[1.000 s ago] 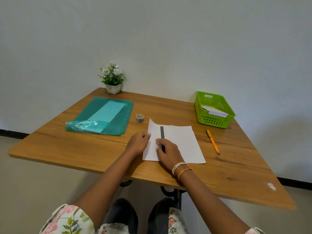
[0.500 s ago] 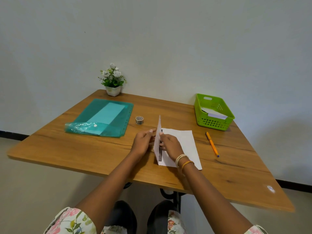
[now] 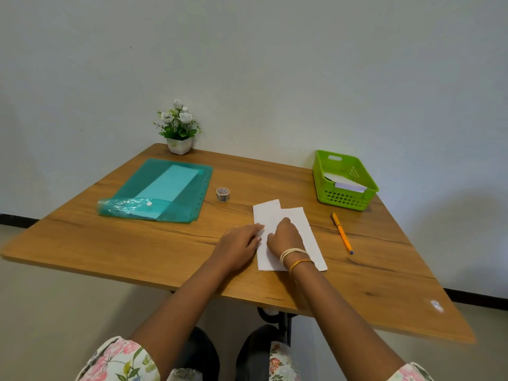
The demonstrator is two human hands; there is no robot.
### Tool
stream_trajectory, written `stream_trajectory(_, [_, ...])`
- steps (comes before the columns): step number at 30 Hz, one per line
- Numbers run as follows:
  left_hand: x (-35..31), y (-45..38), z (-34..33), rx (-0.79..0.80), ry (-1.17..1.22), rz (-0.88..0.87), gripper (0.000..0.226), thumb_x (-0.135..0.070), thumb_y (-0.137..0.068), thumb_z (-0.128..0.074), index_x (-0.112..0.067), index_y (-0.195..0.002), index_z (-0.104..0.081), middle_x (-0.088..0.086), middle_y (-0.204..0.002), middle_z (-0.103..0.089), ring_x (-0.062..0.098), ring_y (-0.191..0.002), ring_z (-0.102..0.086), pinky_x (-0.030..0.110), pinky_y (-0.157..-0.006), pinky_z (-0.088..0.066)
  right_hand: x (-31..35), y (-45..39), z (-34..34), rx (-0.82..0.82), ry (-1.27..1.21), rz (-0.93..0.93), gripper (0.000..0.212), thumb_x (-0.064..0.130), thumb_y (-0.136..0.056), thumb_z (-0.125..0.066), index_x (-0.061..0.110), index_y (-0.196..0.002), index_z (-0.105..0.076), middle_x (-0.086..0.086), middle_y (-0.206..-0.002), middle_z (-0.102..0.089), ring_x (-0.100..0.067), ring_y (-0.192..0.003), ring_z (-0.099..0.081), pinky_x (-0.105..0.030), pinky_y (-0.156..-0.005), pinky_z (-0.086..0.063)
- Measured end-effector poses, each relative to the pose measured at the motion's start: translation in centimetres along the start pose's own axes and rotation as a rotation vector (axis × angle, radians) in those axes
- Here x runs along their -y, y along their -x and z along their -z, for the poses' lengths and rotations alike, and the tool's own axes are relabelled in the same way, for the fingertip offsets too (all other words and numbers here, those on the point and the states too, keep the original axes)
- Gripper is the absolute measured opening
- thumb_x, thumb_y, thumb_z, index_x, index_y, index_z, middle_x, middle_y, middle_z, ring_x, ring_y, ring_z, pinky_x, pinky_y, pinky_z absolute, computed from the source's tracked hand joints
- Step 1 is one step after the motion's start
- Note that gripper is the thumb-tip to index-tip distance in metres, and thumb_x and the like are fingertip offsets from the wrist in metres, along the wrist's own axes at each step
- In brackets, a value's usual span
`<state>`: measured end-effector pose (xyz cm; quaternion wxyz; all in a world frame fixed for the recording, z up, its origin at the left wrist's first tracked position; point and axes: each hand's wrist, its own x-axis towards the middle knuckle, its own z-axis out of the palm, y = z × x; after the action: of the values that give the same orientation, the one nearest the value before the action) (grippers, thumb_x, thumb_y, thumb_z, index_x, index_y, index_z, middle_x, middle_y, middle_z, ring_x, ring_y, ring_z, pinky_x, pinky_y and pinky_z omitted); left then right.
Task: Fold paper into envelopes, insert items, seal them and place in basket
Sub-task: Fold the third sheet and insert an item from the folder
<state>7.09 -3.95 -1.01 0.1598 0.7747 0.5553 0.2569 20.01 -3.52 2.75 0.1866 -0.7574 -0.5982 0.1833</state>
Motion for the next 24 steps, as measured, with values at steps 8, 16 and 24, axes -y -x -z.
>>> stream_trajectory(8, [-0.4, 0.0, 0.0, 0.084, -0.246, -0.045, 0.047, -0.039, -0.103, -0.031, -0.026, -0.148, -0.033, -0.006, -0.158, -0.026, 0.01, -0.146, -0.019, 0.037, -0.119, -0.01, -1.1, 0.4, -1.8, -0.209, 0.313, 0.087, 0.044, 0.04, -0.095, -0.043, 0.008, -0.124, -0.053, -0.012, -0.13, -0.046, -0.026, -0.118, -0.044, -0.035, -0.095, -0.042])
stream_trajectory(16, [-0.4, 0.1, 0.0, 0.09, -0.266, -0.035, 0.049, -0.039, -0.102, -0.031, -0.025, -0.149, -0.031, -0.006, -0.158, -0.025, 0.008, -0.146, -0.018, 0.04, -0.12, -0.009, -3.4, -0.2, -2.0, -0.081, 0.29, 0.346, 0.05, 0.033, -0.101, -0.032, 0.014, -0.147, -0.032, -0.006, -0.154, -0.032, -0.021, -0.142, -0.027, -0.036, -0.117, -0.023])
stream_trajectory(24, [-0.3, 0.2, -0.5, 0.055, -0.357, 0.134, 0.063, -0.049, -0.101, -0.026, -0.012, -0.152, -0.02, 0.006, -0.16, -0.018, 0.02, -0.148, -0.013, 0.041, -0.119, -0.012, -5.4, 0.7, -1.1, -0.109, 0.127, 0.407, 0.042, 0.028, -0.099, -0.044, 0.014, -0.139, -0.047, -0.003, -0.146, -0.044, -0.017, -0.135, -0.038, -0.029, -0.112, -0.029])
